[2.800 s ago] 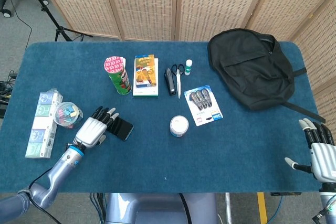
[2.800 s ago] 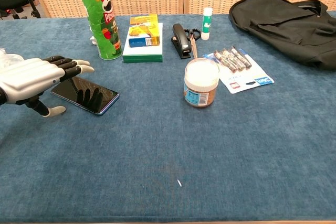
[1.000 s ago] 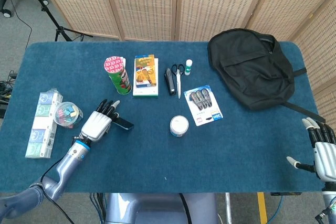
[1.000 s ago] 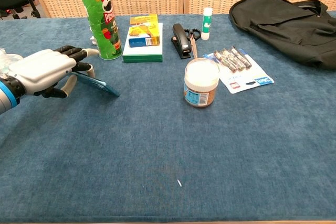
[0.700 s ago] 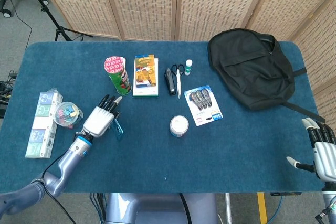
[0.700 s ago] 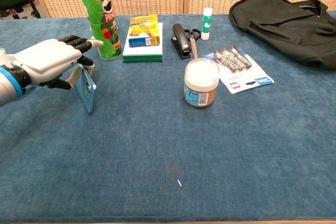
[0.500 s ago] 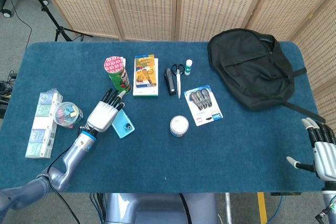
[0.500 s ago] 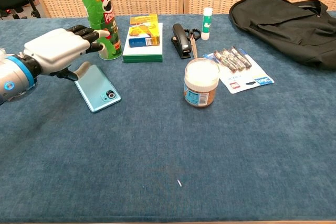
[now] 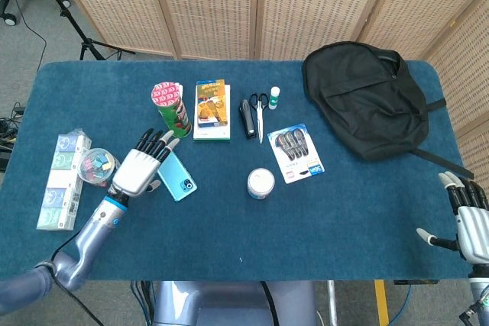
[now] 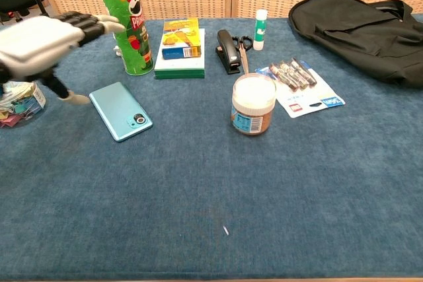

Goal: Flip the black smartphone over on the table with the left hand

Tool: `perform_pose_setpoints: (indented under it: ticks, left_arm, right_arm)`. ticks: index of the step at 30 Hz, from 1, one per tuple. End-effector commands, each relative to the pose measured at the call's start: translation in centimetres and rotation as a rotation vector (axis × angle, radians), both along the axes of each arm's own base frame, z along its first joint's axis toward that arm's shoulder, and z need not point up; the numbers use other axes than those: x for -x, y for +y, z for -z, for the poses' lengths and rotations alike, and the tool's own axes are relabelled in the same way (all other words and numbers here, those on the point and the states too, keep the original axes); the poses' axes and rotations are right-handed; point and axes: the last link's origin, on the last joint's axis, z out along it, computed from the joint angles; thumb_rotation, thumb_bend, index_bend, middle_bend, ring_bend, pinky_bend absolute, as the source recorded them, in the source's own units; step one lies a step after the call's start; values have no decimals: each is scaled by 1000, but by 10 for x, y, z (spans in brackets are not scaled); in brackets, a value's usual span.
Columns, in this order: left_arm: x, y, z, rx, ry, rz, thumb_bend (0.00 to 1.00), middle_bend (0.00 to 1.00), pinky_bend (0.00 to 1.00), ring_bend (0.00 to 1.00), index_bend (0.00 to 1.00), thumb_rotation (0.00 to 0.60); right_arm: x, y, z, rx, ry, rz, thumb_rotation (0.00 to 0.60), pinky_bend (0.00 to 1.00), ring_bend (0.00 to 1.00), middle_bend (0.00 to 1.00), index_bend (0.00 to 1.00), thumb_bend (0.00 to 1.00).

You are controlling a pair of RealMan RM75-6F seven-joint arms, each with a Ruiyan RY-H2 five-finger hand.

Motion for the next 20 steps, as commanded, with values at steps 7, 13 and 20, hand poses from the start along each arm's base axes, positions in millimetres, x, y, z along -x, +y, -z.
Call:
perform_pose_setpoints:
  ticks: [7,13,20]
  left_arm:
    - [35,-56,-57,-30,-28,-11,0,0,0,0,0,600]
    - [58,-95,-101,-95,-147,-191,0,0,0,0,0,600]
    - [85,-127,-131,-153,-223,-373,0,0,0,0,0,600]
  right_arm:
    - [-2,2,0,-1,2,-8,600,0,0,0,0,0]
    - [-4,3,0,-1,9,-17,600,0,0,0,0,0]
    - [-7,6,0,15,18,-35,600,0,0,0,0,0]
